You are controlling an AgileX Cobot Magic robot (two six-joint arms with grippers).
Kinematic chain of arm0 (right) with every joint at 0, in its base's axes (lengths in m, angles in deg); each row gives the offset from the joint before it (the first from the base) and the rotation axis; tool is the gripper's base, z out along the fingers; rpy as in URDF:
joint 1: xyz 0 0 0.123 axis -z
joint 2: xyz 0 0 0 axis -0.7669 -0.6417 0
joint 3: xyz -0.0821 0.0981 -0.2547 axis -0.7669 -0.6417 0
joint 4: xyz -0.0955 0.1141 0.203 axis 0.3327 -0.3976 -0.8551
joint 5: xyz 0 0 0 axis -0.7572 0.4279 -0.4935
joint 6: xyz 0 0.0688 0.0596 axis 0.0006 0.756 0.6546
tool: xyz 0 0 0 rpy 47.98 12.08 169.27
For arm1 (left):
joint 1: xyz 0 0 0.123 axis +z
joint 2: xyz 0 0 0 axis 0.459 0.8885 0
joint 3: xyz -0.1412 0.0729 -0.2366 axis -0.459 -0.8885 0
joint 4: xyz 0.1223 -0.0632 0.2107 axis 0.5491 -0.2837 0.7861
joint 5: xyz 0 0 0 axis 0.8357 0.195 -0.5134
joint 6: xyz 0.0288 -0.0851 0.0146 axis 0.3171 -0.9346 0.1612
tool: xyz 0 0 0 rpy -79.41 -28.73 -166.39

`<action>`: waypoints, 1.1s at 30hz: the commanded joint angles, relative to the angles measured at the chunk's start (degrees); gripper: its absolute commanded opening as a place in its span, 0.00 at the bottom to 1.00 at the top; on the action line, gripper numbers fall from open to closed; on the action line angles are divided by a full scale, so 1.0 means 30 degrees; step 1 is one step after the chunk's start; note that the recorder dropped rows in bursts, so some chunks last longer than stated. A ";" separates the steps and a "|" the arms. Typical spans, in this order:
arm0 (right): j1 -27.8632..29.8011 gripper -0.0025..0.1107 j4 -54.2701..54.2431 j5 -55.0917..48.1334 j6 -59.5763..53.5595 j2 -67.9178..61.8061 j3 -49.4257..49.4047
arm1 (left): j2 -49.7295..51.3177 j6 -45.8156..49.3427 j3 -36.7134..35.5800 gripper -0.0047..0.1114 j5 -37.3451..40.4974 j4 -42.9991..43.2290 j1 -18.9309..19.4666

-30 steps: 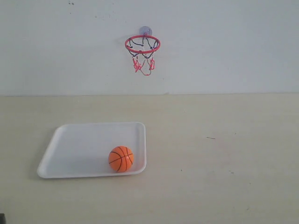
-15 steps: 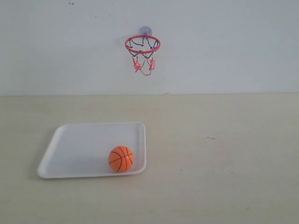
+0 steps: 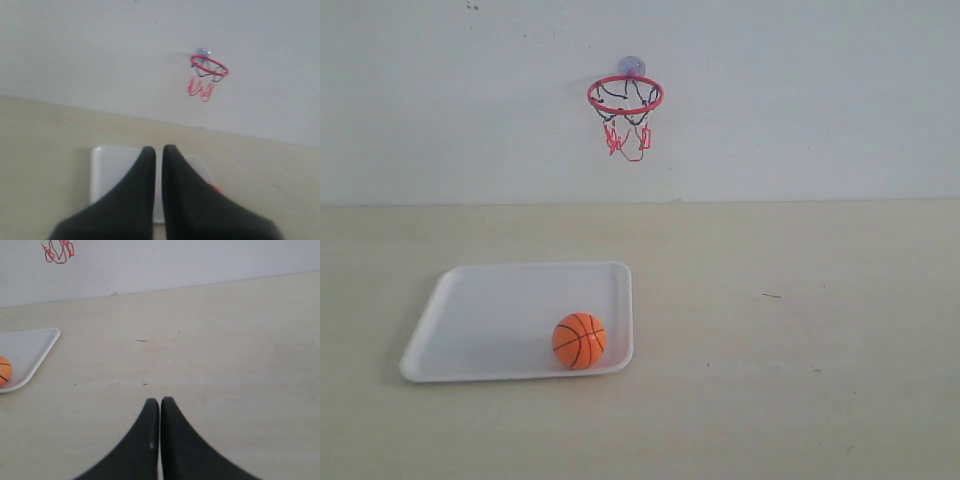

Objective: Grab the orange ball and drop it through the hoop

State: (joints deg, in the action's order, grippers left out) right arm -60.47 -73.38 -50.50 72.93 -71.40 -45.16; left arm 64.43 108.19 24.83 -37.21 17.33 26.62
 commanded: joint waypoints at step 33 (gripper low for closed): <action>0.0025 0.02 0.0075 0.0225 -0.0083 0.0093 0.0018 | -0.0175 -1.0366 -0.2585 0.08 -0.0267 1.3165 0.0029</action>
State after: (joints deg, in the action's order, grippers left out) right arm -60.47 -73.38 -50.50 72.93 -71.40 -45.16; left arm 64.05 77.50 17.29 -37.96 56.57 26.62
